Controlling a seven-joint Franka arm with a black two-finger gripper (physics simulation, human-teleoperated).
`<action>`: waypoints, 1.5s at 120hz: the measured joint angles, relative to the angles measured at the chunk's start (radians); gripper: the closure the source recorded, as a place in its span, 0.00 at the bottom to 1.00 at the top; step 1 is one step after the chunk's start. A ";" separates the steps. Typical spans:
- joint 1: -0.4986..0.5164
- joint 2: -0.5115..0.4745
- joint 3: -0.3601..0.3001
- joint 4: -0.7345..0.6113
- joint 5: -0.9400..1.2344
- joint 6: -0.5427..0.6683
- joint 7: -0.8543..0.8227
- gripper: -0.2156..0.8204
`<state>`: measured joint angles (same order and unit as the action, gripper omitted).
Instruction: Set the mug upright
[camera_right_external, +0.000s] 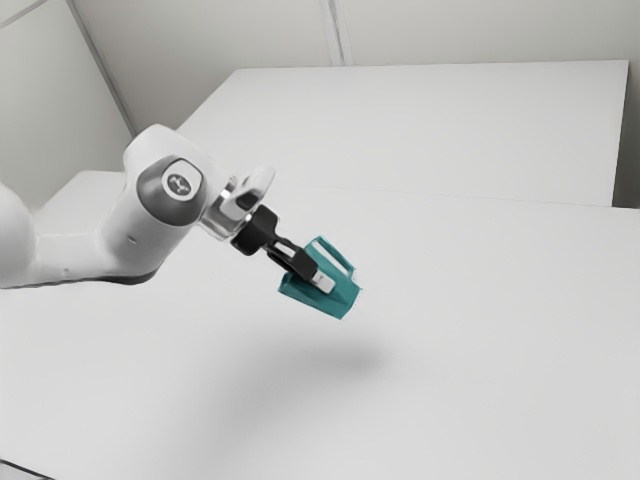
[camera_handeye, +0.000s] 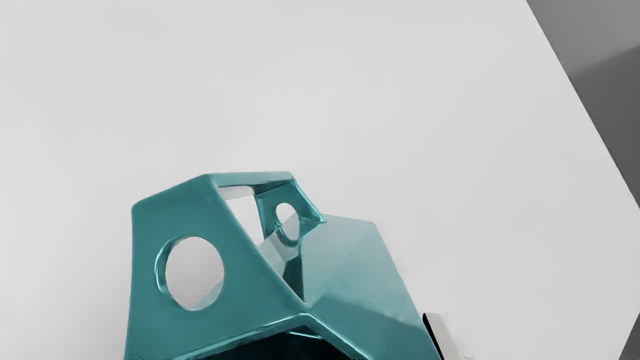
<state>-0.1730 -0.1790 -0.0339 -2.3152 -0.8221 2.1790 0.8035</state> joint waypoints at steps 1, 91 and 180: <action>0.003 -0.002 0.000 0.002 0.020 0.000 -0.006 0.94; 0.025 -0.001 0.081 0.031 0.803 -0.019 -0.333 0.94; 0.027 0.122 0.072 -0.009 0.948 0.088 -0.454 0.94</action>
<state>-0.1456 -0.0565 0.0381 -2.3240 0.1256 2.2668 0.3499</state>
